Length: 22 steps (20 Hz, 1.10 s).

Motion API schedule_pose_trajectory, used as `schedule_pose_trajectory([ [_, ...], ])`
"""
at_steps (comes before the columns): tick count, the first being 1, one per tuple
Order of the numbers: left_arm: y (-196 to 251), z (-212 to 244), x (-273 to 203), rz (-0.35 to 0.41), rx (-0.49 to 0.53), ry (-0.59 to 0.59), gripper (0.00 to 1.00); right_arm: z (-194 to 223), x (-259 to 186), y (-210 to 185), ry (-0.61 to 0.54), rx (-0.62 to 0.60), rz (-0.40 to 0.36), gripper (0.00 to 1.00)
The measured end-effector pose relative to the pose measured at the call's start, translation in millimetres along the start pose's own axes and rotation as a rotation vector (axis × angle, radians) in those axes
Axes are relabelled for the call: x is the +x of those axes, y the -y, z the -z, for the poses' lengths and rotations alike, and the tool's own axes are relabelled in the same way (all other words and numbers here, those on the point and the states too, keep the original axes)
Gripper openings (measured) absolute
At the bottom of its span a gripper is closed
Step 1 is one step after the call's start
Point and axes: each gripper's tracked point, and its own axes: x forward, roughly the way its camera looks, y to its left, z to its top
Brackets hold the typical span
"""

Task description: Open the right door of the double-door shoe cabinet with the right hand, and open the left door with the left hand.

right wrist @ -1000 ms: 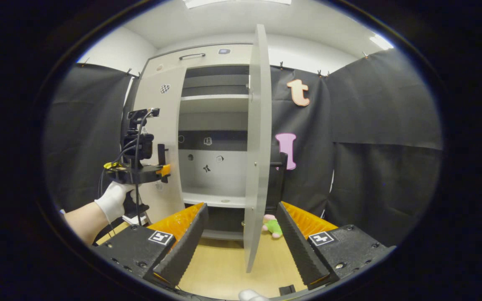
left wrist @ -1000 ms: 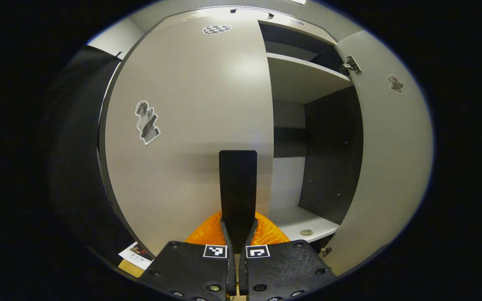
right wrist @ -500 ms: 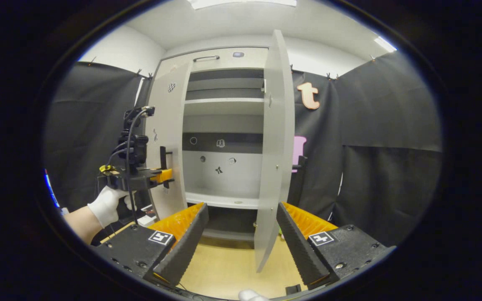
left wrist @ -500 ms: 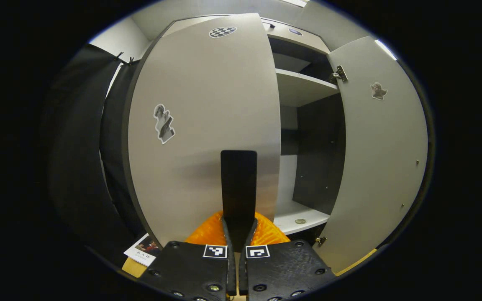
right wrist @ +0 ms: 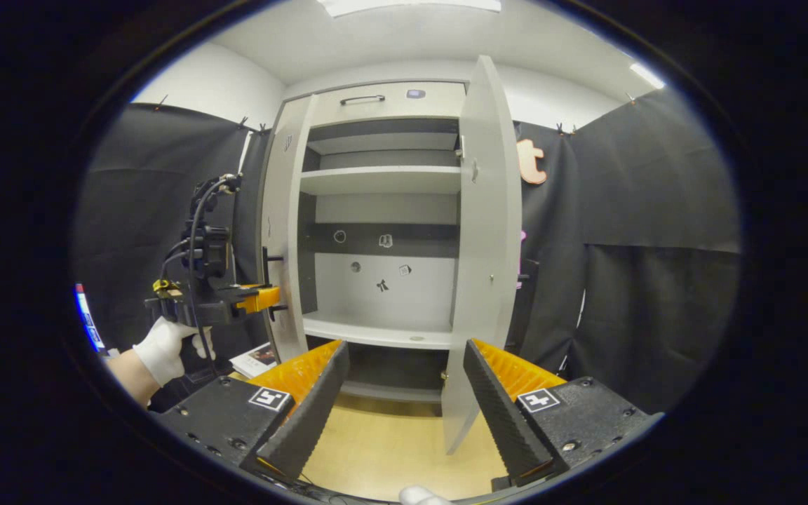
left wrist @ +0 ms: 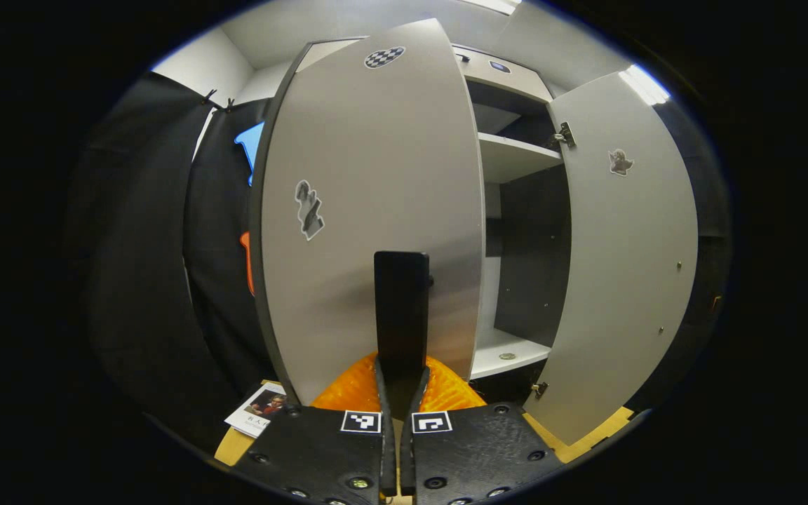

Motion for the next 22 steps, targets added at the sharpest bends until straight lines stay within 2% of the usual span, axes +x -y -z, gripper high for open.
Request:
schedule_pose_trajectory([
  [11,-36.6,3.0,-31.6,-0.067,-0.002,0.013,0.01,5.6,-4.4,-28.4,-0.008,-0.006,-0.055,1.00],
  [19,-65.3,3.5,-43.9,-0.078,0.034,0.035,0.00,6.2,-5.8,-44.3,-0.010,-0.003,-0.081,1.00],
  [22,-79.3,5.3,-47.8,-0.103,0.003,0.044,0.00,5.6,-7.3,-51.8,-0.007,-0.001,-0.090,1.00],
])
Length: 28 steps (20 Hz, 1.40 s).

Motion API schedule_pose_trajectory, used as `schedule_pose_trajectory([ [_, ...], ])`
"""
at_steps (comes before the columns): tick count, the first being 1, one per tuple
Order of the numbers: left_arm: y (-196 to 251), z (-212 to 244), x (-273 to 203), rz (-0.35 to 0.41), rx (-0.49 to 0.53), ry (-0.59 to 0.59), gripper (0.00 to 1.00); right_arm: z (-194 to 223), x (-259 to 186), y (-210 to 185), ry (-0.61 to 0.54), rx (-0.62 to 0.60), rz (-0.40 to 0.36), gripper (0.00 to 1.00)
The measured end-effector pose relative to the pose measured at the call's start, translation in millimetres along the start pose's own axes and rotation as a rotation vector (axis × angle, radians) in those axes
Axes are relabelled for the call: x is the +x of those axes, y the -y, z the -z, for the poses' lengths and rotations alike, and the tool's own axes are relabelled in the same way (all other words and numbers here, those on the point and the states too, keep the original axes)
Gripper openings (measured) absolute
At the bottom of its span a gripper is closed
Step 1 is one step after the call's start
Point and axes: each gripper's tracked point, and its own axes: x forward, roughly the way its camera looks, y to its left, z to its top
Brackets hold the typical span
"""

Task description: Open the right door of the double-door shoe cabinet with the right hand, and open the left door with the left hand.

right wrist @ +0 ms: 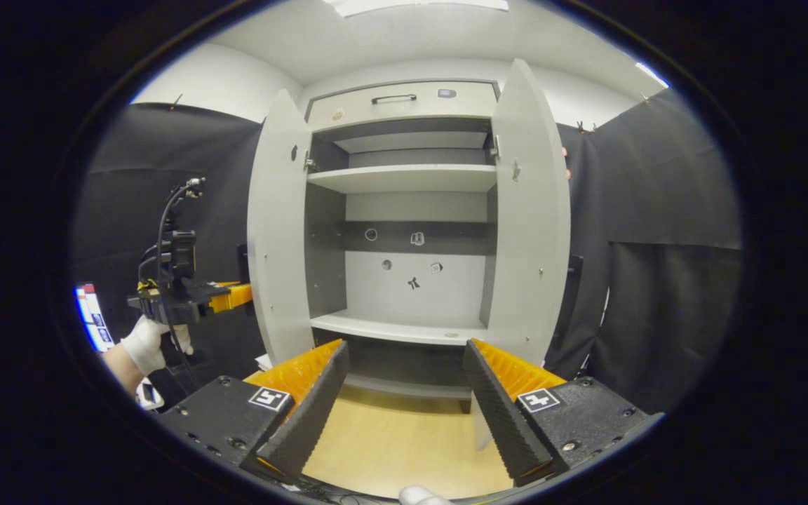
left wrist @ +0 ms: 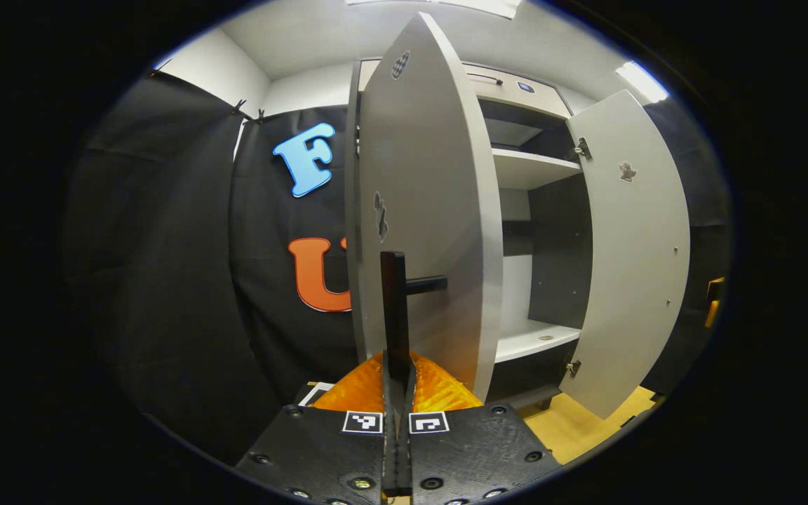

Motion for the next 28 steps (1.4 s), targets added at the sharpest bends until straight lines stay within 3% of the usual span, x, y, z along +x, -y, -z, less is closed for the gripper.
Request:
schedule_pose_trajectory([
  [4,-30.4,1.5,0.6,-0.030,-0.003,0.018,0.00,-2.1,-0.4,-7.2,0.004,-0.005,-0.009,1.00],
  [5,-42.2,3.7,1.6,-0.052,0.003,0.010,0.09,-1.8,-0.1,-9.8,0.005,-0.008,-0.012,1.00],
  [6,-49.4,3.8,-0.3,-0.045,-0.014,0.019,0.00,-2.1,0.2,-12.6,0.004,-0.010,-0.015,1.00],
  [8,-49.5,6.2,2.6,-0.019,-0.068,0.013,0.00,-0.5,0.7,-16.8,0.001,-0.013,-0.023,1.00],
  [10,-45.2,4.3,1.7,-0.007,-0.049,0.017,0.00,-0.3,2.2,-20.0,-0.004,-0.017,-0.028,1.00],
  [11,-47.3,5.3,0.3,-0.007,-0.035,0.017,0.10,0.8,3.2,-20.5,-0.003,-0.014,-0.027,1.00],
  [12,-51.5,5.6,0.4,-0.011,-0.027,0.018,0.00,1.1,3.8,-22.0,-0.005,-0.010,-0.029,1.00],
  [19,-55.4,5.6,-3.6,-0.046,-0.015,0.001,0.00,-3.1,-4.7,-16.6,0.011,-0.004,-0.002,1.00],
  [20,-54.0,5.8,-4.1,-0.049,-0.021,-0.002,0.09,-2.9,-5.6,-15.8,0.010,-0.002,0.001,1.00],
  [21,-54.6,5.6,-7.6,-0.061,-0.029,-0.006,0.00,-3.9,-6.8,-14.6,0.012,-0.003,0.005,1.00],
  [24,-56.5,3.2,-20.2,-0.096,-0.029,-0.001,0.02,-6.8,-11.5,-7.4,0.019,0.000,0.021,1.00],
  [26,-53.5,-0.4,-26.8,-0.093,-0.017,-0.002,0.12,-8.1,-13.7,-0.2,0.022,0.007,0.032,1.00],
  [28,-60.0,-1.0,-41.8,-0.133,0.009,-0.013,0.47,-9.0,-15.3,4.9,0.024,0.016,0.034,1.00],
])
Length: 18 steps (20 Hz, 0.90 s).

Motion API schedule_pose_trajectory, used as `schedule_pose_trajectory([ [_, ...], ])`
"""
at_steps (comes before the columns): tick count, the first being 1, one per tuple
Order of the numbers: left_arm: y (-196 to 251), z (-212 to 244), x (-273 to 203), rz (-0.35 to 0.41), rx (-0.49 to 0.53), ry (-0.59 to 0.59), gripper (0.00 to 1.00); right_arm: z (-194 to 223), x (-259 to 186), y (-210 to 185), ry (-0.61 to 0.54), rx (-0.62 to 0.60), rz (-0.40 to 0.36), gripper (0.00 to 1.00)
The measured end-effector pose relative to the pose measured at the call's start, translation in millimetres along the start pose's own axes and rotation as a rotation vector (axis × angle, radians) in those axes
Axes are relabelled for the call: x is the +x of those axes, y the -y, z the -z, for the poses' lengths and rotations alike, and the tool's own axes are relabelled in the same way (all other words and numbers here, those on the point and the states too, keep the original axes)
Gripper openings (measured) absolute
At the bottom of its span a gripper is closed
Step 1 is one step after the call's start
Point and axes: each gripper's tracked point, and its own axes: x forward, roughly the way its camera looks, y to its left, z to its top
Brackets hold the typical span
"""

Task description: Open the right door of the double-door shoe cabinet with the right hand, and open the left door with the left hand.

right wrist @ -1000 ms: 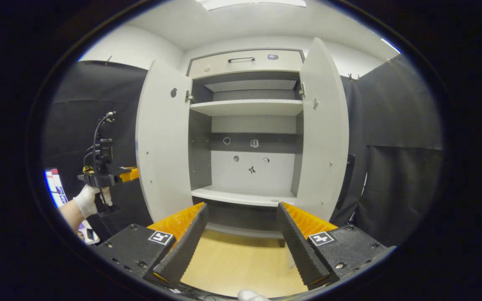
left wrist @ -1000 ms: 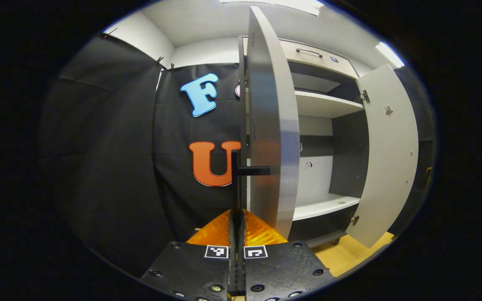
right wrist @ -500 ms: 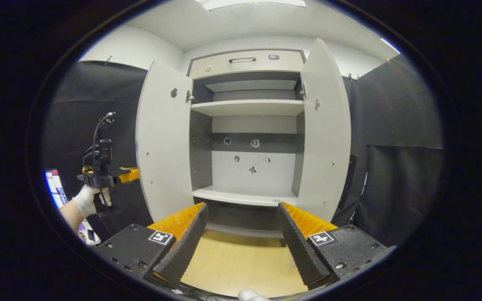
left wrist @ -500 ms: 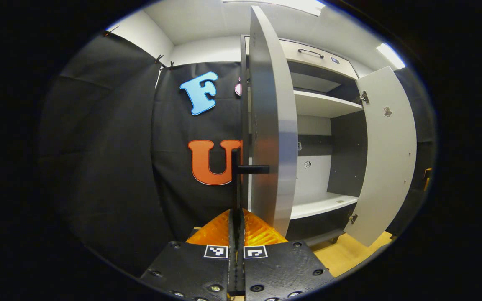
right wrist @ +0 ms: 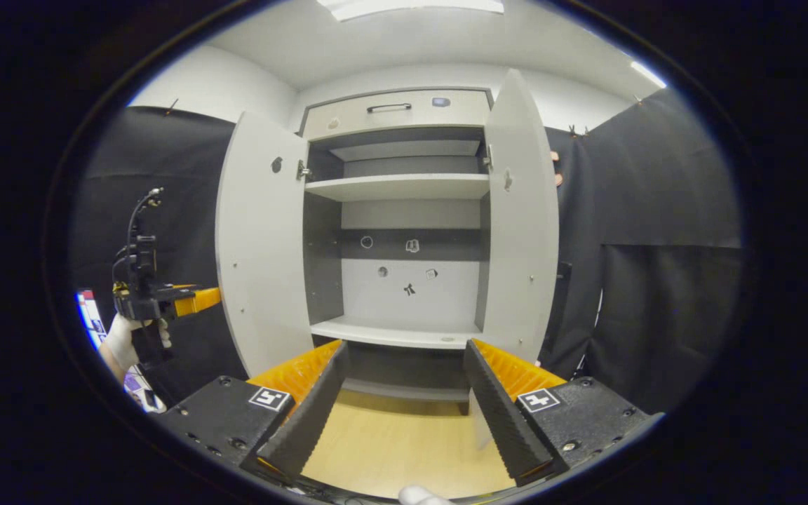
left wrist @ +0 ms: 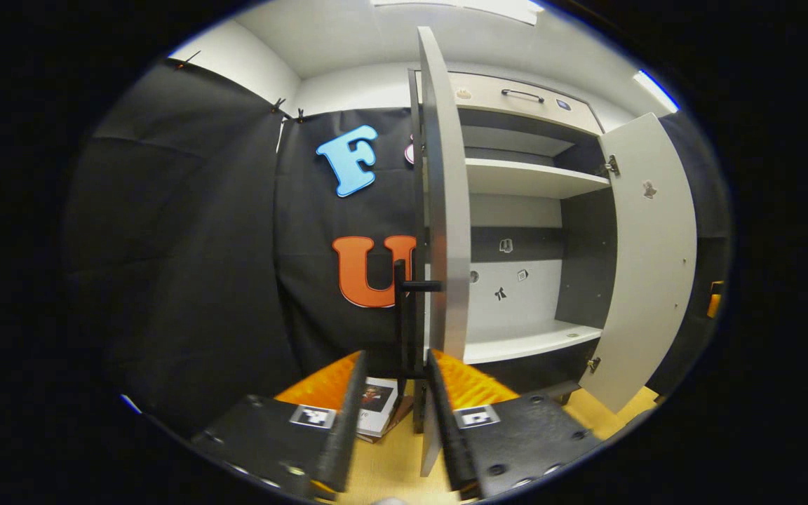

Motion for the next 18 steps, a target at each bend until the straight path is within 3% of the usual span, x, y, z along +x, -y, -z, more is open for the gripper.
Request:
schedule_pose_trajectory([
  [1,-6.8,-0.9,-7.4,-0.030,0.007,0.009,0.64,-2.6,-0.5,2.5,0.005,0.001,0.001,1.00],
  [2,-9.1,-3.4,-12.1,-0.053,0.005,0.020,0.70,-5.6,-0.8,5.6,0.012,0.001,0.002,1.00],
  [3,-12.0,-7.4,-17.5,-0.072,-0.001,0.029,0.92,-7.6,-2.1,8.5,0.017,0.002,0.001,1.00],
  [4,-11.4,-9.5,-23.2,-0.086,-0.004,0.033,0.94,-9.7,-2.9,12.0,0.019,0.004,-0.002,1.00],
  [5,-13.6,-12.9,-32.3,-0.112,0.000,0.039,0.86,-11.7,-3.7,14.9,0.021,0.004,-0.007,1.00],
  [6,-15.1,-14.9,-43.2,-0.136,0.008,0.042,0.96,-13.3,-5.2,17.8,0.021,0.002,-0.013,1.00],
  [11,18.4,-38.3,-83.2,-0.159,0.042,0.057,0.95,-22.8,-15.2,38.3,0.034,0.003,-0.011,1.00],
  [18,126.9,-55.9,-111.9,-0.017,0.024,0.107,0.96,-22.4,-28.6,72.8,0.027,0.017,0.044,1.00],
])
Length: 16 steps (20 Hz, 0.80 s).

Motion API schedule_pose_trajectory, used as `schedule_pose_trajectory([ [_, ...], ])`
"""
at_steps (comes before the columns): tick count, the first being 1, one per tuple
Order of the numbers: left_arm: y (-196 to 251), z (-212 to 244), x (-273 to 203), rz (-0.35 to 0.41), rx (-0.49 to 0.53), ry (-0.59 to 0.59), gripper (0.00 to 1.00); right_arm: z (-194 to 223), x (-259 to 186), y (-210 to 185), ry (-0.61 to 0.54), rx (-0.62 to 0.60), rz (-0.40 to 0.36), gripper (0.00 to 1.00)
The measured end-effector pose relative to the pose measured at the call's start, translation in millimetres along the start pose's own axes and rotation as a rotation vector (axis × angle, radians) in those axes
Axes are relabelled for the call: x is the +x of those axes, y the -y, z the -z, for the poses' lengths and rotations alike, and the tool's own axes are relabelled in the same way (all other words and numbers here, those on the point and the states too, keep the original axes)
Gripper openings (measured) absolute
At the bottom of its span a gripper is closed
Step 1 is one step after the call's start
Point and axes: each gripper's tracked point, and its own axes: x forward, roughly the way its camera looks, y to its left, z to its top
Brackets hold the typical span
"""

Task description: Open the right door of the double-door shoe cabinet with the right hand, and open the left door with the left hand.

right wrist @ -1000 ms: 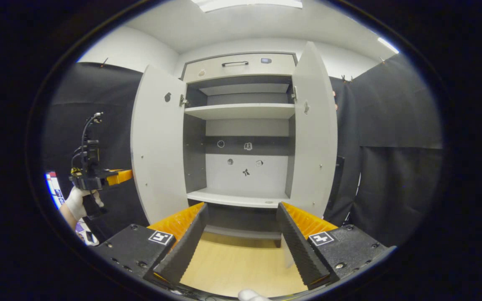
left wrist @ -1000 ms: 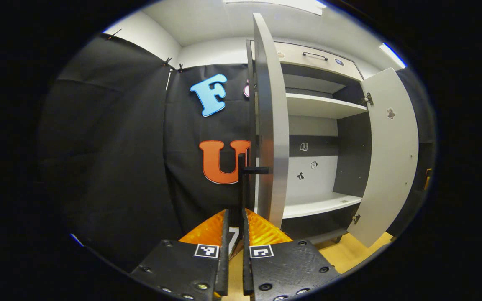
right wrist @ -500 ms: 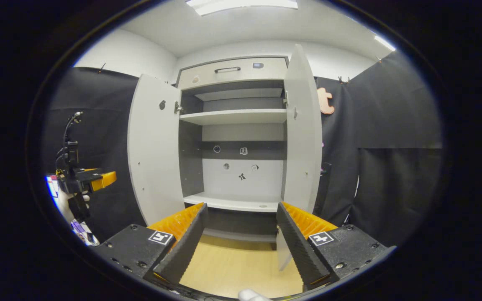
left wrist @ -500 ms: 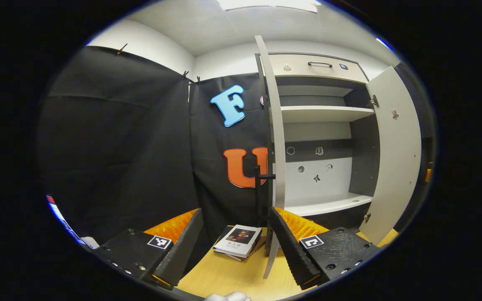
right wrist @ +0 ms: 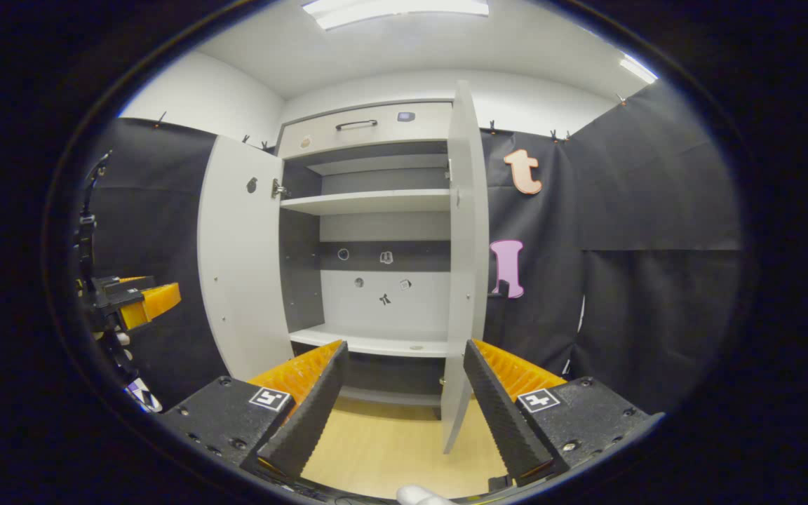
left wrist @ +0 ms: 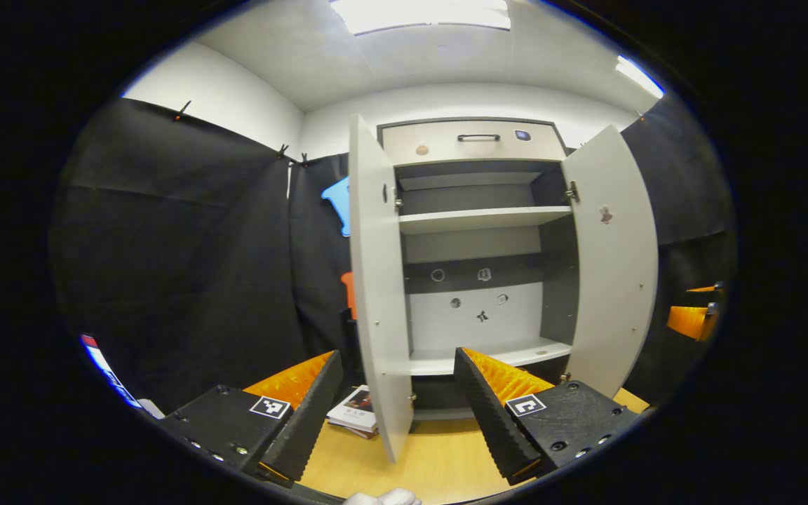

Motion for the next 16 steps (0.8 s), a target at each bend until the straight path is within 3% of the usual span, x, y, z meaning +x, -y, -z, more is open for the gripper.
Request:
schedule_pose_trajectory([
  [2,28.7,4.0,-6.7,0.048,-0.003,-0.009,0.96,1.8,-1.4,4.6,-0.003,0.004,0.004,1.00],
  [8,67.8,15.6,-13.8,0.088,-0.025,-0.035,0.96,3.1,-5.9,24.8,-0.004,0.007,0.035,1.00],
  [16,70.4,15.5,-12.3,0.070,-0.008,-0.033,0.96,0.8,-5.0,37.1,0.008,0.011,0.071,1.00],
])
